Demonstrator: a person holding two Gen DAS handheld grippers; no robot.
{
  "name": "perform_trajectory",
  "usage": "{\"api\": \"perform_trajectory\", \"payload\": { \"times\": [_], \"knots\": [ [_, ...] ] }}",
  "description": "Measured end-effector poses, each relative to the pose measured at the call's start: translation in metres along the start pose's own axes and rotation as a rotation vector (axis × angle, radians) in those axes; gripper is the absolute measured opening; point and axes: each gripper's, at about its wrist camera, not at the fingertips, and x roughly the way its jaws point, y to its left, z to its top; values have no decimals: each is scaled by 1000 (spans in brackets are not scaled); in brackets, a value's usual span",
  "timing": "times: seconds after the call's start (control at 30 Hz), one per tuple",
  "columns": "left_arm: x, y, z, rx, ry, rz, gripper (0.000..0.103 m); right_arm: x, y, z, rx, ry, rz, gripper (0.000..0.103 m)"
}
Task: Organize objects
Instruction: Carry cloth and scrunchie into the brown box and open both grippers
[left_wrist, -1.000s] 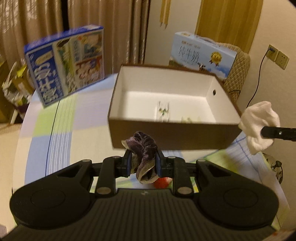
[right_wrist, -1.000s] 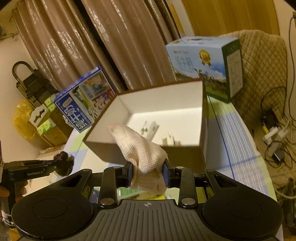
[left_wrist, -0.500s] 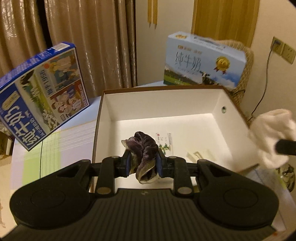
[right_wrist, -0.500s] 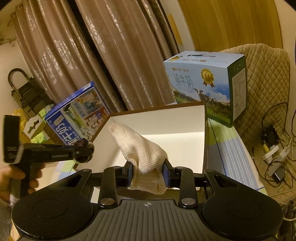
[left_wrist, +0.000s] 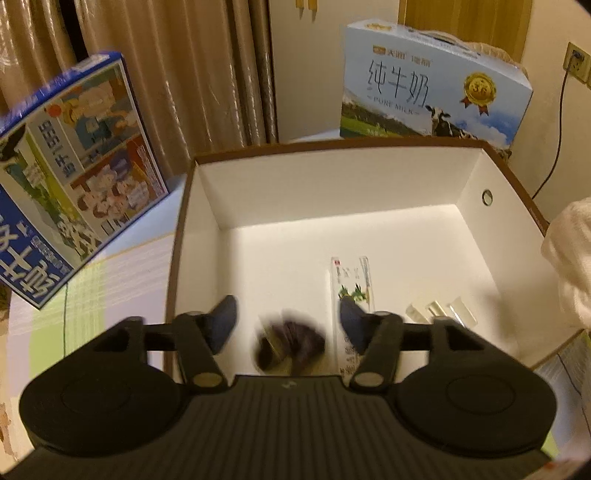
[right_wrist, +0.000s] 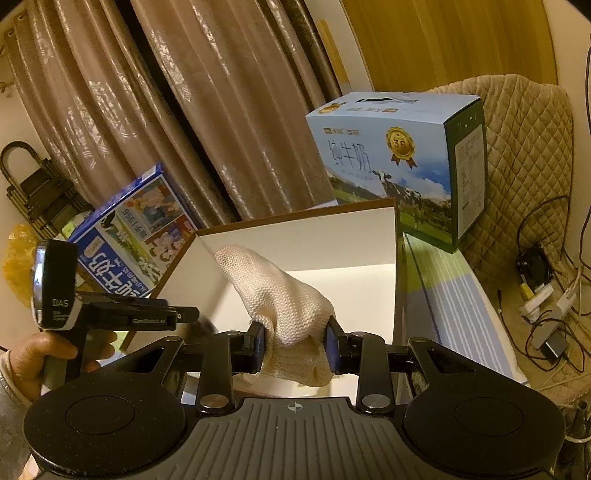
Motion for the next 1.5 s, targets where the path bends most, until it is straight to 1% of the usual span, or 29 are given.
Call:
{"api": "perform_trajectory", "payload": {
  "times": [0.1, 0.23, 0.43, 0.5, 0.67, 0.73, 0.77, 0.8, 0.9, 1.03, 1.13, 1.33, 1.5],
  "knots": [
    [-6, 2, 4, 1, -12, -2, 65, 4, -1, 2, 0, 3, -3, 29],
    [-14, 5, 5, -11, -8, 10, 72, 9, -2, 3, -9, 10, -11, 29],
    [-27, 13, -1, -40, 6, 11, 73, 24, -1, 5, -49, 32, -41, 30],
    [-29, 14, -3, -44, 9, 14, 73, 34, -3, 6, -61, 49, -66, 30],
    [-34, 17, -9, -59, 19, 15, 73, 67, -4, 15, -133, 59, -142, 30],
    [-36, 17, -11, -57, 22, 19, 74, 76, -3, 21, -152, 45, -167, 35],
    [-37, 17, -11, -57, 22, 19, 75, 78, -2, 24, -162, 36, -178, 42],
    [-38, 17, -12, -59, 21, 20, 76, 79, -1, 27, -170, 19, -193, 47],
    [-44, 19, -14, -69, 11, 16, 77, 74, 1, 37, -180, -36, -184, 55],
    [-55, 21, -15, -87, -6, 10, 79, 64, 4, 43, -179, -57, -168, 58],
    [-63, 22, -17, -101, -18, 2, 83, 56, 6, 38, -169, -41, -156, 59],
    [-78, 16, -23, -104, -21, 3, 84, 39, 14, 20, -149, 11, -125, 59],
    [-90, 10, -30, -116, -13, 3, 87, 20, 17, 5, -128, 36, -109, 59]
  ]
}}
